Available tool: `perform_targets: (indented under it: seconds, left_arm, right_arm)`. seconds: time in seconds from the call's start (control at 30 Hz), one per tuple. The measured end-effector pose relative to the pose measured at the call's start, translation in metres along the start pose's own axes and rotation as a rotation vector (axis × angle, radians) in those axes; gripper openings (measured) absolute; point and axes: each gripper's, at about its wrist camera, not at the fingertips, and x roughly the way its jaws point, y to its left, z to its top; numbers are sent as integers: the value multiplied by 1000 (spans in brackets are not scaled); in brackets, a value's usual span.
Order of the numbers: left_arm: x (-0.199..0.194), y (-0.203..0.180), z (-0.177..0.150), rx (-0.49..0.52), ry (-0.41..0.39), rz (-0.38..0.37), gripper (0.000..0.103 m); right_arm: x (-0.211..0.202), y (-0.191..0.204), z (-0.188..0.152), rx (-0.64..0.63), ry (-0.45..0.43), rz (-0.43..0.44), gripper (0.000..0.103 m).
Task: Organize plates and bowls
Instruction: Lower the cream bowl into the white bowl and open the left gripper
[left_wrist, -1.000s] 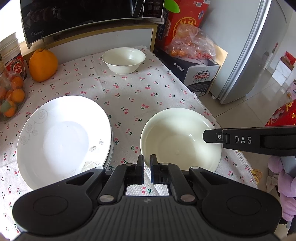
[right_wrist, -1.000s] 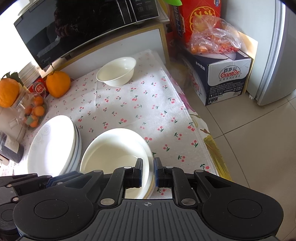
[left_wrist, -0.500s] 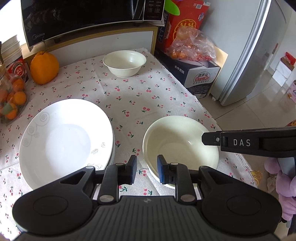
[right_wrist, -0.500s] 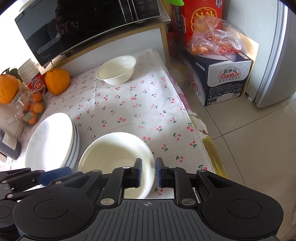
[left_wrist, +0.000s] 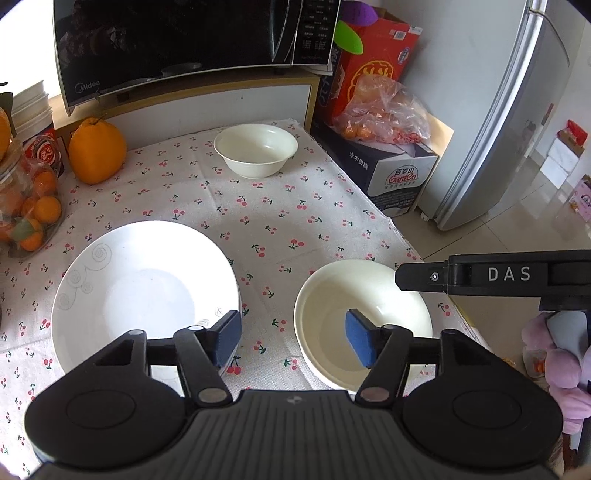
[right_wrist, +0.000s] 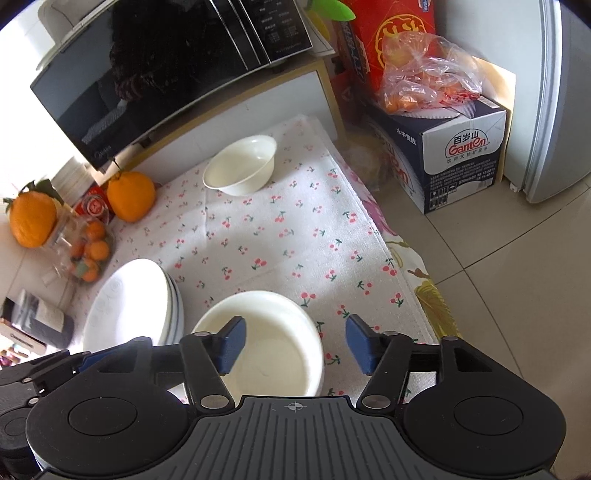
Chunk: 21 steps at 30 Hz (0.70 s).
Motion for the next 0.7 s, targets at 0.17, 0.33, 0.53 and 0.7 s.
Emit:
perform_targets:
  seconds: [0.17, 0.33, 0.53, 0.7]
  left_arm:
    - [-2, 9, 13, -16, -27, 18, 79]
    - [1, 23, 33, -26, -49, 60, 88]
    - [11, 38, 56, -35, -62, 97, 93]
    - [23, 47, 76, -27, -76, 118, 95]
  right_arm:
    - [-1, -2, 7, 33, -9, 29, 71]
    - [3, -4, 21, 99, -7, 66, 73]
    - [11, -4, 41, 120, -18, 86, 77]
    - [21, -9, 61, 149, -21, 98, 77]
